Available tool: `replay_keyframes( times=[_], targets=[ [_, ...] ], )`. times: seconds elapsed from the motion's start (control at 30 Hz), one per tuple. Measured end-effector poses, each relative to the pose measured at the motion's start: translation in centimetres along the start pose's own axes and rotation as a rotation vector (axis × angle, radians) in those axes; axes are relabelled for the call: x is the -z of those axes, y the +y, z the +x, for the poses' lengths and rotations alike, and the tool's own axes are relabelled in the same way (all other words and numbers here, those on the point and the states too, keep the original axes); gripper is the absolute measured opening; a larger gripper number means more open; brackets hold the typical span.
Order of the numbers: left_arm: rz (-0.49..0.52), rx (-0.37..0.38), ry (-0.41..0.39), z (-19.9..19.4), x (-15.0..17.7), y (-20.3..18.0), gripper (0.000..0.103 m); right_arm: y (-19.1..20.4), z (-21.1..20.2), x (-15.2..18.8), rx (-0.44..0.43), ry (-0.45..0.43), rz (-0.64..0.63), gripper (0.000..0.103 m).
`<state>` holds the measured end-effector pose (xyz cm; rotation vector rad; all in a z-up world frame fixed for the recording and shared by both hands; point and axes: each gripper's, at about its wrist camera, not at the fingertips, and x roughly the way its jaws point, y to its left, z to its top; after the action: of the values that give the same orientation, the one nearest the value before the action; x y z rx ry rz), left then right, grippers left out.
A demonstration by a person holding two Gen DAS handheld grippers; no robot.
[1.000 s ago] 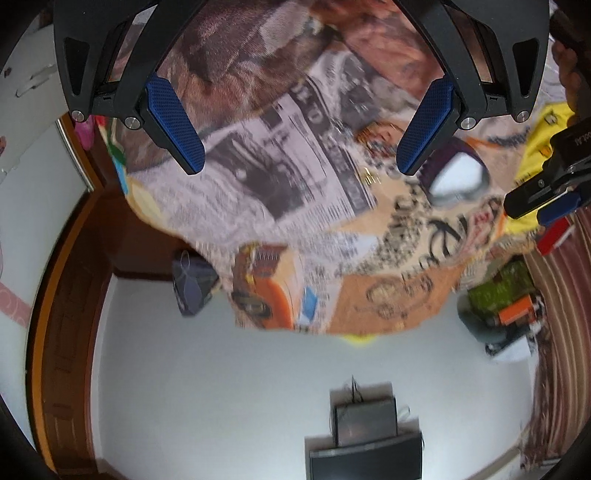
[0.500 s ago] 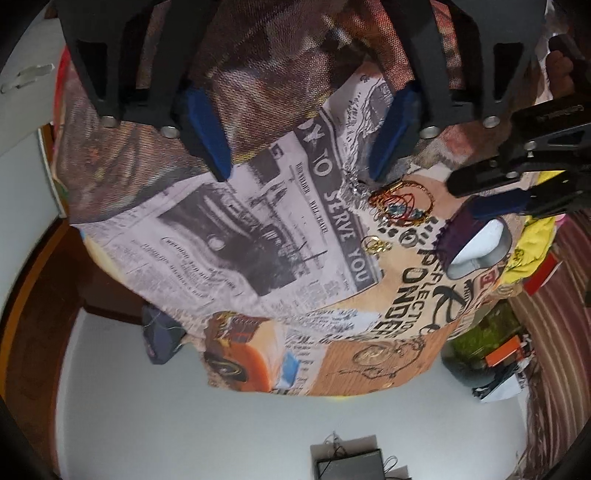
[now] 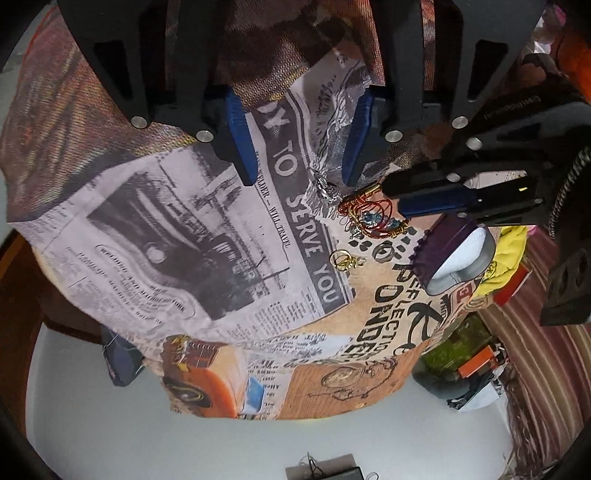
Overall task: Organize jewelry
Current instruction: 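Move the left tool down to the red-and-gold braided bracelet, then grasp the braided bracelet with the left tool and lift it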
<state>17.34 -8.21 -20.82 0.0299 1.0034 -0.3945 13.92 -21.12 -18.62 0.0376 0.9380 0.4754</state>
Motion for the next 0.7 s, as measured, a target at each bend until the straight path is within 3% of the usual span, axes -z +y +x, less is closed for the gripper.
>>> replay_keyframes(
  times=[0.23, 0.3, 0.4, 0.7],
  targets=[
    [-0.014, 0.042, 0.031, 0.9, 0.0, 0.6, 0.018, 0.1, 1.0, 0.0, -0.012, 0.041, -0.005, 0.035],
    [-0.008, 0.048, 0.036, 1.0, 0.1, 0.6, 0.009, 0.1, 1.3, 0.0, -0.007, 0.051, -0.007, 0.032],
    [-0.014, 0.053, 0.034, 0.9, 0.1, 0.7, 0.003, 0.0, 1.3, -0.2, -0.016, 0.050, -0.001, 0.032],
    [-0.090, 0.069, -0.015, -0.8, 0.7, 1.9, 0.001, 1.3, 2.1, -1.1, -0.045, 0.057, -0.032, 0.027]
  ],
)
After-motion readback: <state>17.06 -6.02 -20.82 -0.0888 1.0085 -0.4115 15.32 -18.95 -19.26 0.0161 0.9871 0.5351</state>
